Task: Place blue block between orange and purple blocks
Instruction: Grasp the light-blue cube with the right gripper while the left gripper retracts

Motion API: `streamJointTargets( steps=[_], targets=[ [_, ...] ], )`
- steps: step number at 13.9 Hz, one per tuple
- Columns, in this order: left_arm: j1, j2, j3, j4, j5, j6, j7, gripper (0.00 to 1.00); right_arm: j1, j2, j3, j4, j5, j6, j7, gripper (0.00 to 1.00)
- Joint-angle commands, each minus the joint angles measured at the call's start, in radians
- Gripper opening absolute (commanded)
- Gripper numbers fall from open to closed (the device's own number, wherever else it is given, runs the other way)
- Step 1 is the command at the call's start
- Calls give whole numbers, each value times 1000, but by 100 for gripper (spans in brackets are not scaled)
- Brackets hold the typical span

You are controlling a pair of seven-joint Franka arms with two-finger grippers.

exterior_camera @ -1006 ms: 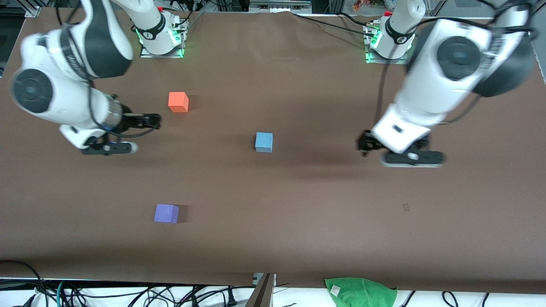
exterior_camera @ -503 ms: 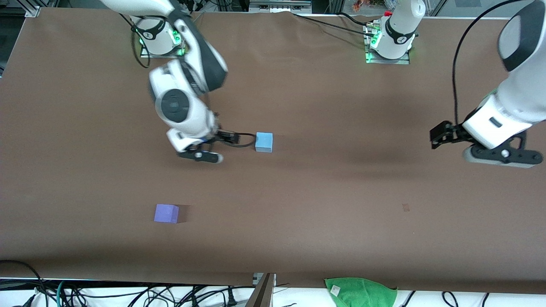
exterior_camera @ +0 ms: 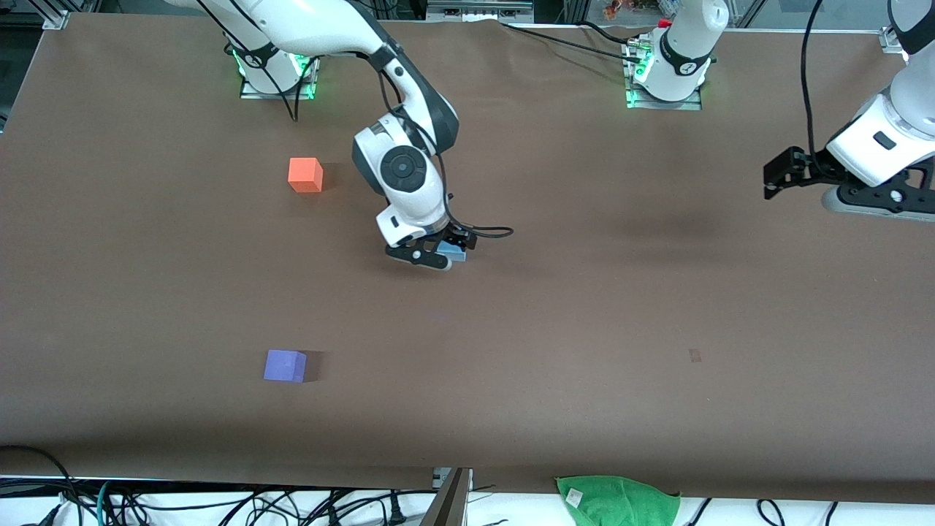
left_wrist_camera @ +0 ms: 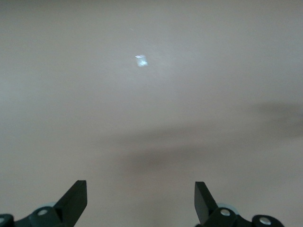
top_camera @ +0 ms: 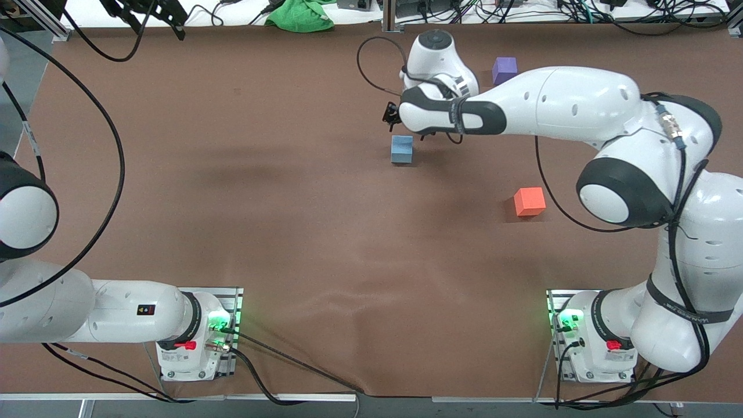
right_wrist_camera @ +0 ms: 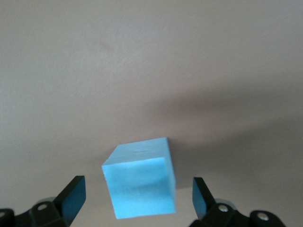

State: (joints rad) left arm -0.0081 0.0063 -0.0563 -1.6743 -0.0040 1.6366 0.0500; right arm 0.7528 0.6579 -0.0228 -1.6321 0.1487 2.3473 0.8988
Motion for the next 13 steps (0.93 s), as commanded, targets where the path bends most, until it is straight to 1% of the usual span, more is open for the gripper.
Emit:
streamJointTargets(
  steps=[1, 4, 5, 6, 8, 10, 11, 13],
  targets=[
    [-16, -32, 29, -71, -39, 44, 25, 100, 37, 34, -12, -8, 5, 50, 8, 100],
    [-15, -17, 42, -74, -53, 98, 25, 100, 43, 57, -12, -12, 5, 98, 9, 99],
    [-15, -16, 36, -68, -48, 82, 15, 100, 45, 60, -12, -14, 5, 107, 9, 97],
    [-16, -11, 32, -56, -39, 75, 11, 100, 45, 60, -12, -15, 5, 107, 9, 88],
    [-13, -9, 32, -54, -39, 72, 2, 100, 43, 60, -12, -23, 3, 107, 2, 61],
    [-12, -11, 33, -62, -33, 71, -12, 100, 40, 60, -14, -28, 3, 110, -3, 38],
    [0, -11, 42, -58, -7, 77, -4, 100, 40, 55, -16, -29, 3, 107, -5, 35],
    [10, -11, 32, -58, -4, 75, -7, 100, 36, 16, -40, -32, 3, 84, -70, 35]
  ],
)
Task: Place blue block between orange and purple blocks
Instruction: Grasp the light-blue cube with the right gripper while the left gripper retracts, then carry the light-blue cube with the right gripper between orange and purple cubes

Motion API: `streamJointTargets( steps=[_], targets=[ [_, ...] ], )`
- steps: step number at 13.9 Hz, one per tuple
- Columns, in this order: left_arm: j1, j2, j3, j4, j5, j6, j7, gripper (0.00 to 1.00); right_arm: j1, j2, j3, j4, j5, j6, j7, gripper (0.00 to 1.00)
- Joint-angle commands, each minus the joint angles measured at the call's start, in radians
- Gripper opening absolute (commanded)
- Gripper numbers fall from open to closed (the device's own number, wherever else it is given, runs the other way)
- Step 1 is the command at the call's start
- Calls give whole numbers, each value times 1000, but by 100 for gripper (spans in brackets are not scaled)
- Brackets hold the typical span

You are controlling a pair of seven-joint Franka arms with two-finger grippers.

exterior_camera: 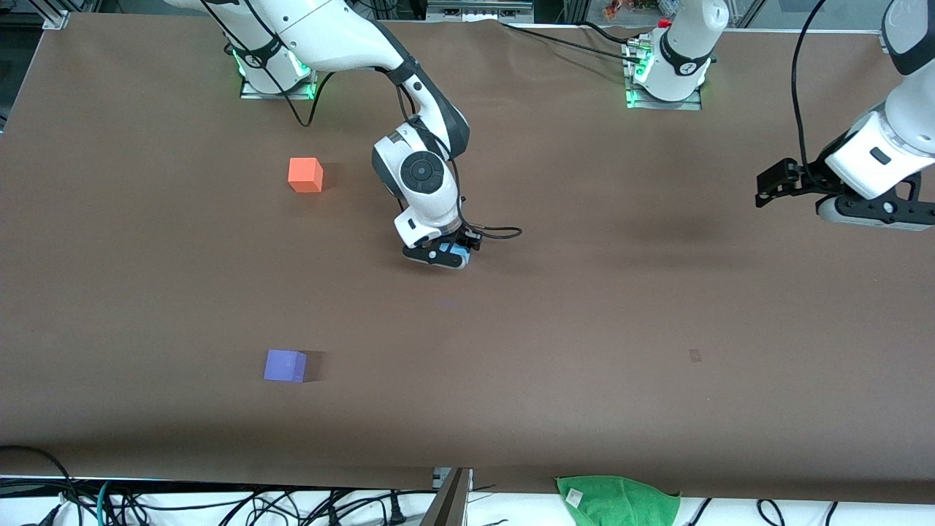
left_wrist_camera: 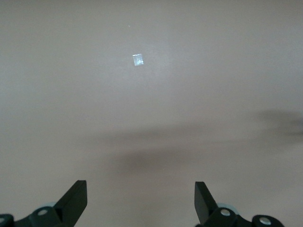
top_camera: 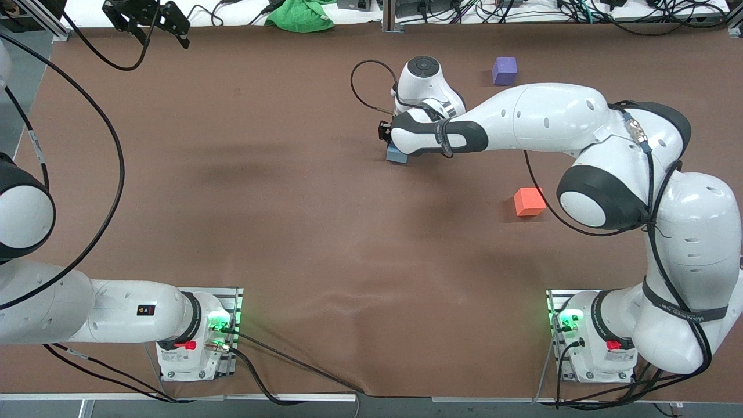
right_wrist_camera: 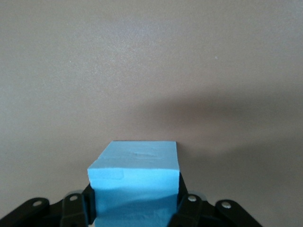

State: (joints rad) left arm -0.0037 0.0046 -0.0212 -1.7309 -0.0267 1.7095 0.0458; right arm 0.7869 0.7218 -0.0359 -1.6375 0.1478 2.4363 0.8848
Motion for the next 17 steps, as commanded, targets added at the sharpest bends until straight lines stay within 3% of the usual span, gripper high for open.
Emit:
streamJointTargets(
  steps=[1, 3, 6, 9, 12, 17],
  targets=[
    [4, -9, -3, -1, 19, 2, -3, 100, 0, -82, -66, -31, 6, -73, -104, 35],
    [2, -9, -5, -1, 19, -4, -3, 100, -15, -166, -134, -63, 13, -214, -238, 35],
    [2, -9, -5, -1, 19, -7, -1, 100, -130, -352, -165, -290, 16, -224, -514, 36],
    [2, -9, -5, -1, 19, -13, -3, 100, -243, -445, -193, -462, 22, -191, -743, 36],
    [-2, -9, -5, -1, 19, -14, -3, 100, -253, -443, -211, -571, 45, -51, -777, 37],
    [-6, -9, -6, 2, 19, -24, -4, 100, -293, -371, -211, -565, 99, 42, -875, 41]
  ],
)
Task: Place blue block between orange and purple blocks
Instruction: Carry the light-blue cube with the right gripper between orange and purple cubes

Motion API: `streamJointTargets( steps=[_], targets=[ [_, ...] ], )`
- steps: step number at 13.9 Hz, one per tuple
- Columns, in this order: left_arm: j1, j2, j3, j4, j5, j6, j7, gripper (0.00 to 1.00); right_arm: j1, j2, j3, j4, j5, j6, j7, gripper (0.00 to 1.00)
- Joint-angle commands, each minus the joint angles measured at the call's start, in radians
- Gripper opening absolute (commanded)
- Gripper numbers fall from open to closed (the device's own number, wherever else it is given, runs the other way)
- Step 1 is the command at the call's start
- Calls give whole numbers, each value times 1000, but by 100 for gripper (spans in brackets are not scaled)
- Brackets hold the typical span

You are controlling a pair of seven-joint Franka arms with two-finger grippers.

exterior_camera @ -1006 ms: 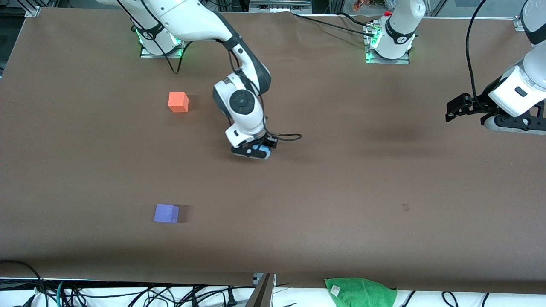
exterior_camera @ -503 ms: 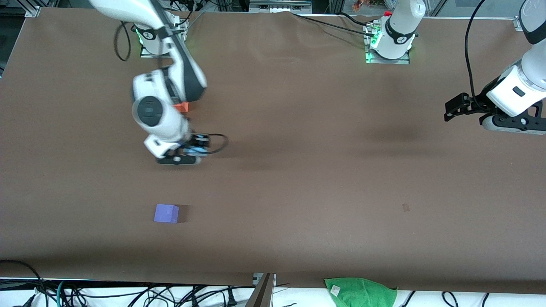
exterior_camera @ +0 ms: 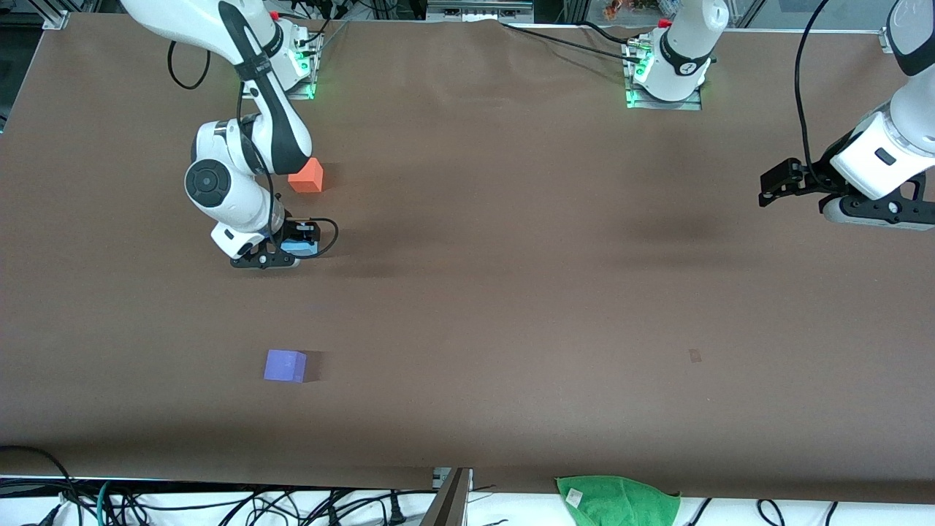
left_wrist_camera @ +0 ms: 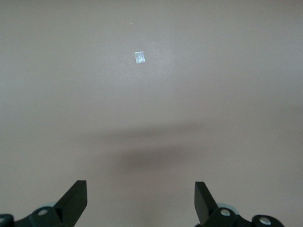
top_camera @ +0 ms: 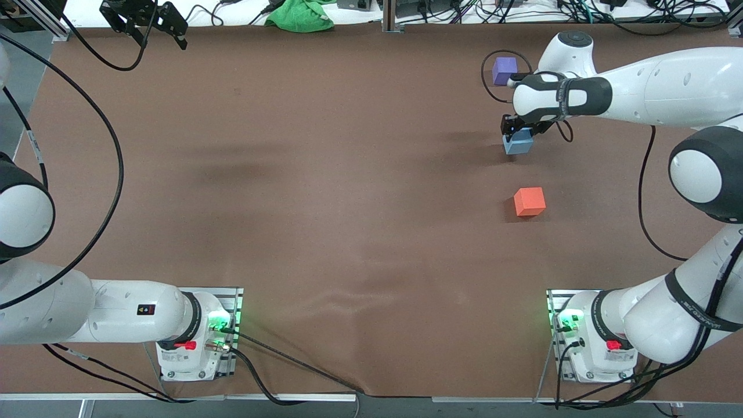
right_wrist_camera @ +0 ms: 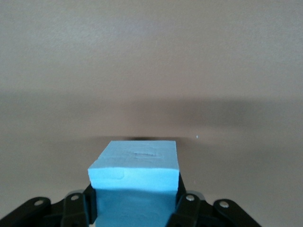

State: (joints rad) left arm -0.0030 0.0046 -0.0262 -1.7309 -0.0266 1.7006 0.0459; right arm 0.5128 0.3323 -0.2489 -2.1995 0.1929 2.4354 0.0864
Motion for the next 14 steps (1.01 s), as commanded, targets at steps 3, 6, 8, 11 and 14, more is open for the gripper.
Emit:
streamJointTargets(
  steps=[3, 6, 8, 11, 14],
  targets=[
    [-8, -9, -8, 1, 20, -16, -6, 100, -28, 68, 2, 21, 112, 85, -123, 42],
    [-8, -9, -8, 1, 20, -16, -6, 100, -31, 102, 3, 49, 118, 86, -123, 47],
    [-8, -9, -8, 1, 20, -16, -4, 100, -30, 114, 3, 52, 125, 106, -119, 86],
    [-8, -9, -8, 1, 20, -16, -4, 100, -30, 70, 2, 67, 125, 73, -119, 99],
    [-8, -9, -8, 1, 20, -16, -4, 100, -28, -25, -25, 107, 120, -91, -89, 99]
  ],
)
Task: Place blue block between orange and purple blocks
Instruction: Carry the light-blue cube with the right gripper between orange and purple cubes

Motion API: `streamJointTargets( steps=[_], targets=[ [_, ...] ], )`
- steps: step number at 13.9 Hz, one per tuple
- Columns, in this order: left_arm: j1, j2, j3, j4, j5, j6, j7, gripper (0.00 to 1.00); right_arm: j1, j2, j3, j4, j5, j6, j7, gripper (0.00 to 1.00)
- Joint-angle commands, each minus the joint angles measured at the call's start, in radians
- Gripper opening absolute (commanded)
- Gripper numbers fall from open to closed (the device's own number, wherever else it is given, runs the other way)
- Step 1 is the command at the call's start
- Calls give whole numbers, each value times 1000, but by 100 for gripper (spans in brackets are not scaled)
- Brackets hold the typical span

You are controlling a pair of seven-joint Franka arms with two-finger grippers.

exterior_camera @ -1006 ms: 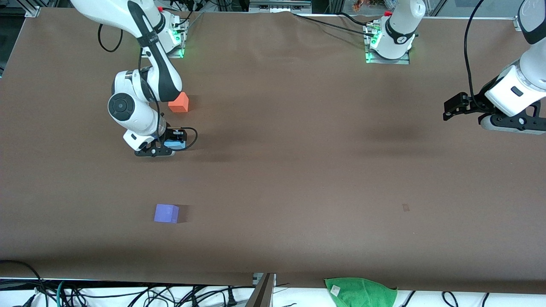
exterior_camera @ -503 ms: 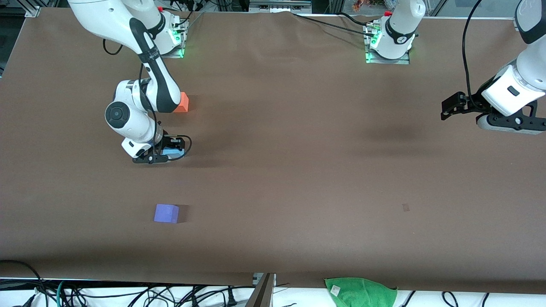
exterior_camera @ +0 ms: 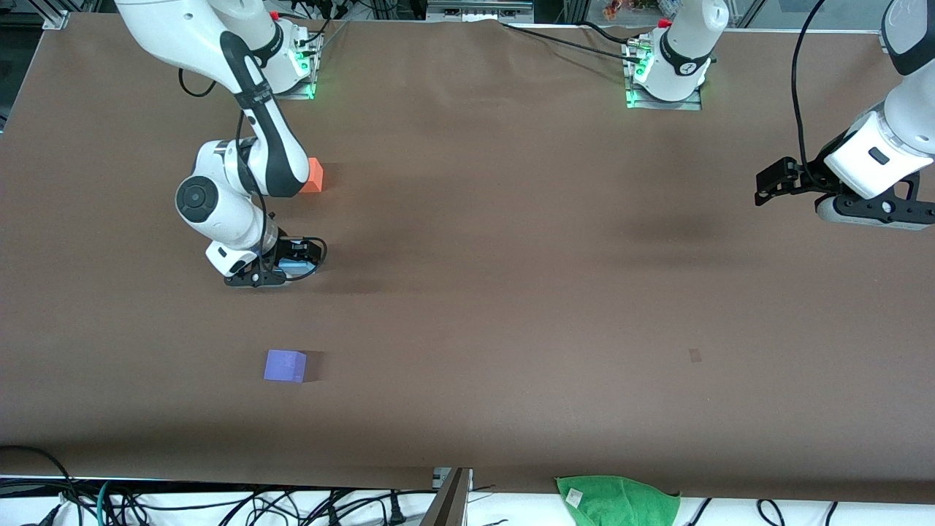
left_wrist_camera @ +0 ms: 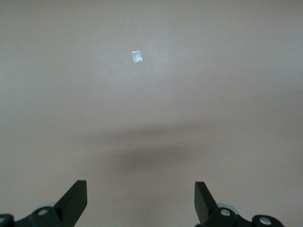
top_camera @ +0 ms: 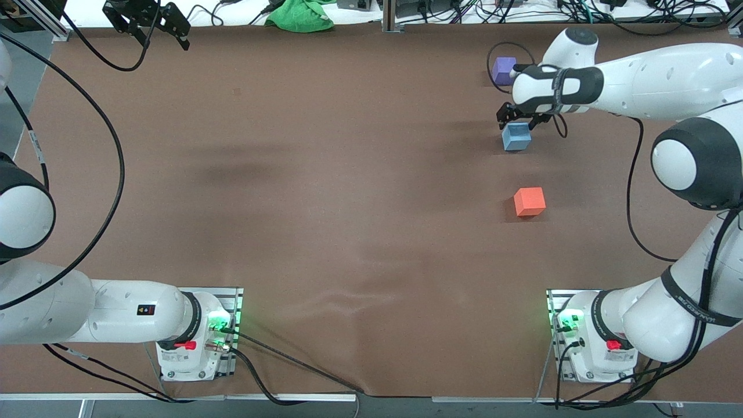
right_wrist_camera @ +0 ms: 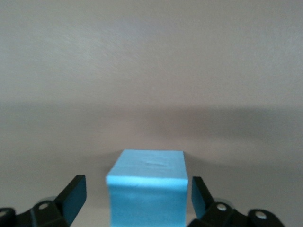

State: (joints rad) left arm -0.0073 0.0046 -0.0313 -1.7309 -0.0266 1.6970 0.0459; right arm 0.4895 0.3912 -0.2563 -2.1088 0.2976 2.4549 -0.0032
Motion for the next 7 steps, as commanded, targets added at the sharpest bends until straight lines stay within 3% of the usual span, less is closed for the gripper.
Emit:
streamJointTargets(
  steps=[1, 3, 5, 7],
  targets=[
    [-3, -9, -2, 2, 20, -13, -4, 100, -5, -122, -38, 30, 6, -172, 0, 99],
    [-3, -9, -2, 1, 20, -13, -4, 100, -5, -193, -67, 71, -23, -276, 2, 99],
    [-3, -9, -2, 1, 20, -13, -3, 100, -5, -219, -116, 201, -92, -452, -1, 99],
    [-3, -9, -2, 1, 20, -13, -3, 100, -5, -241, -147, 317, -95, -653, 6, 99]
  ],
)
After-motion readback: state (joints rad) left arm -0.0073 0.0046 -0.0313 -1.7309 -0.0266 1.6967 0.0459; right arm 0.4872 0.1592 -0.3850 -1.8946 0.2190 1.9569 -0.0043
